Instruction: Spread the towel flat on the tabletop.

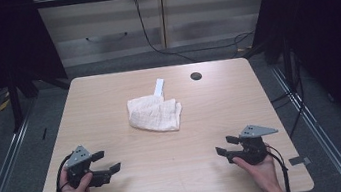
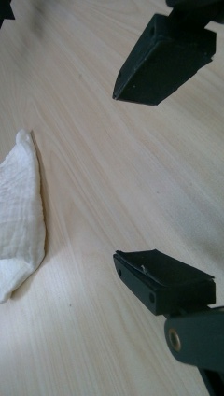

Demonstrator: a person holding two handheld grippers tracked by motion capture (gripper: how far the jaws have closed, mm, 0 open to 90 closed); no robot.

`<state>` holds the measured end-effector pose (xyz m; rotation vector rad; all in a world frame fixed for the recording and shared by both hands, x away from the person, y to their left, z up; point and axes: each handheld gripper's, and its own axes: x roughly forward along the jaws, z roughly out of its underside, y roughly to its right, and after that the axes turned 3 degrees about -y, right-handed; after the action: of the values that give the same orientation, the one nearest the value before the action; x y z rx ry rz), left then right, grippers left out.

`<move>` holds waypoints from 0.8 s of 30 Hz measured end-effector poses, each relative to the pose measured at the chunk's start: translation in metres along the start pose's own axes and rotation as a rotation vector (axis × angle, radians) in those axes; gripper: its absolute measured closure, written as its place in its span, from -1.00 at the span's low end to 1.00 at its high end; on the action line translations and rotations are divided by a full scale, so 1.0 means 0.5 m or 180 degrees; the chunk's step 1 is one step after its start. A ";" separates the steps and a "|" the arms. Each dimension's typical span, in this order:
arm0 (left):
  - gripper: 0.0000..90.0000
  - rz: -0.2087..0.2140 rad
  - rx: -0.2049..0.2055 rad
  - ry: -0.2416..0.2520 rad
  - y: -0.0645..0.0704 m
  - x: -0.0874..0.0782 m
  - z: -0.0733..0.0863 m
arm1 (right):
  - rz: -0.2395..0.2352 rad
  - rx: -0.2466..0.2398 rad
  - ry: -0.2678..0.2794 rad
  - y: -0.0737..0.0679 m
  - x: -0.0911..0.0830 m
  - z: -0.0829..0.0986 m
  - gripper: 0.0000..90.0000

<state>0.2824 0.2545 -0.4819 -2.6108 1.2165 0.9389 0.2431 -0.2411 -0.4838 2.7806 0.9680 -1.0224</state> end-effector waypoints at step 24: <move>-0.63 0.0020 -0.0081 0.0049 0.000 -0.004 0.002 | -0.0465 -0.0210 -0.0191 -0.004 0.113 -0.143 0.04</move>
<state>0.2808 0.2559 -0.4815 -2.6401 1.2249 0.9434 0.3169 -0.1922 -0.4608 2.6433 1.1889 -1.0632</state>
